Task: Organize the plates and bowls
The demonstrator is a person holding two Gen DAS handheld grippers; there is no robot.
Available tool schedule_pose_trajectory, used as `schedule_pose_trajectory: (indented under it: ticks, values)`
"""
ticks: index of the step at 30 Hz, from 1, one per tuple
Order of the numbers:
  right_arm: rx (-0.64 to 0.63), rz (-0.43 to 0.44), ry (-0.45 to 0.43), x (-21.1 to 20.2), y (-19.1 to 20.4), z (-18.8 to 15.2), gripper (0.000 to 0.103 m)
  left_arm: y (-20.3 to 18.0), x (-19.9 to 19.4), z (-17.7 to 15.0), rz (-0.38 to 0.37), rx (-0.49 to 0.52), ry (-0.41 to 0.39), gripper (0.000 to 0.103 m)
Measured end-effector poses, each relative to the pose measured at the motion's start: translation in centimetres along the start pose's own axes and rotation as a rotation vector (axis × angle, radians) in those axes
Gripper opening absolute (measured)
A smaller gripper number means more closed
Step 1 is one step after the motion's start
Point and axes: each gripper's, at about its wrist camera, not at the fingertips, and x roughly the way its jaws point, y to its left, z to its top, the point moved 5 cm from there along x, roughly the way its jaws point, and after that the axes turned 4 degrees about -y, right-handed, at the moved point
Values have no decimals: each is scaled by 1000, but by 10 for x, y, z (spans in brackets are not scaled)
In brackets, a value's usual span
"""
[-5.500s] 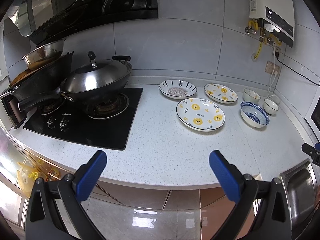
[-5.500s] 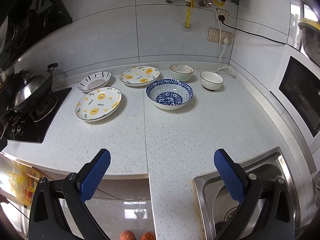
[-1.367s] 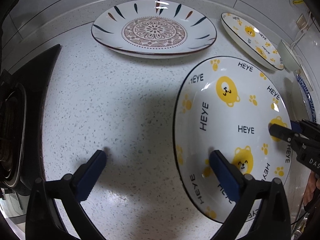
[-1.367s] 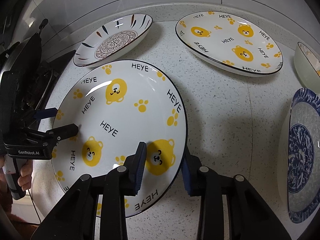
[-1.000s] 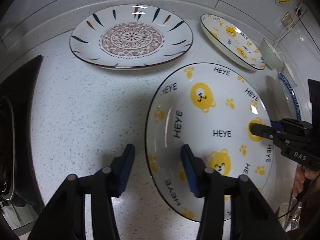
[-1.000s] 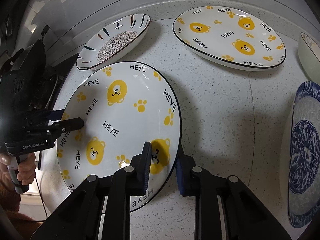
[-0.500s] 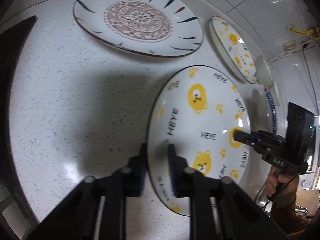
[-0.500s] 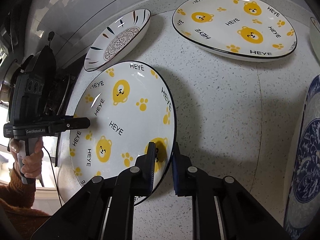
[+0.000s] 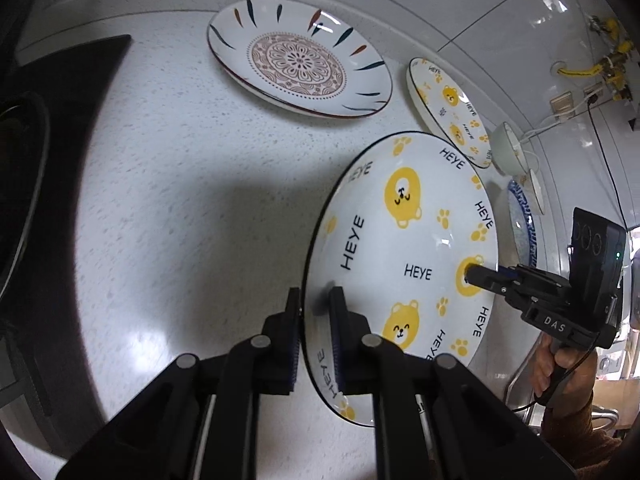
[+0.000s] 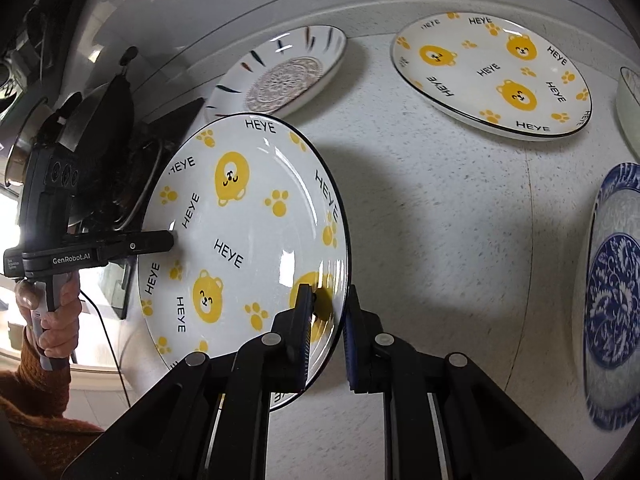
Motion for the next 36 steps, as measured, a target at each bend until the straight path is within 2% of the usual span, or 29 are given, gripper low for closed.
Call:
schedule_pose_trajectory:
  ticks: [6, 10, 14, 25, 32, 36]
  values:
    - [-41, 23, 25, -4, 40, -31, 13, 28, -32, -48, 7, -41, 15, 12]
    - [-55, 44, 85, 16, 59, -57, 13, 55, -31, -78, 33, -83, 49, 13]
    - [-52, 44, 125, 37, 68, -72, 13, 70, -24, -91, 40, -111, 60, 13]
    - [-51, 29, 120, 40, 67, -73, 13, 81, -22, -100, 41, -91, 42, 13]
    - [-66, -15, 63, 29, 64, -66, 14, 77, -26, -92, 98, -50, 15, 14]
    - [-57, -6, 47, 22, 57, -63, 14, 79, -33, -86, 127, -49, -12, 14]
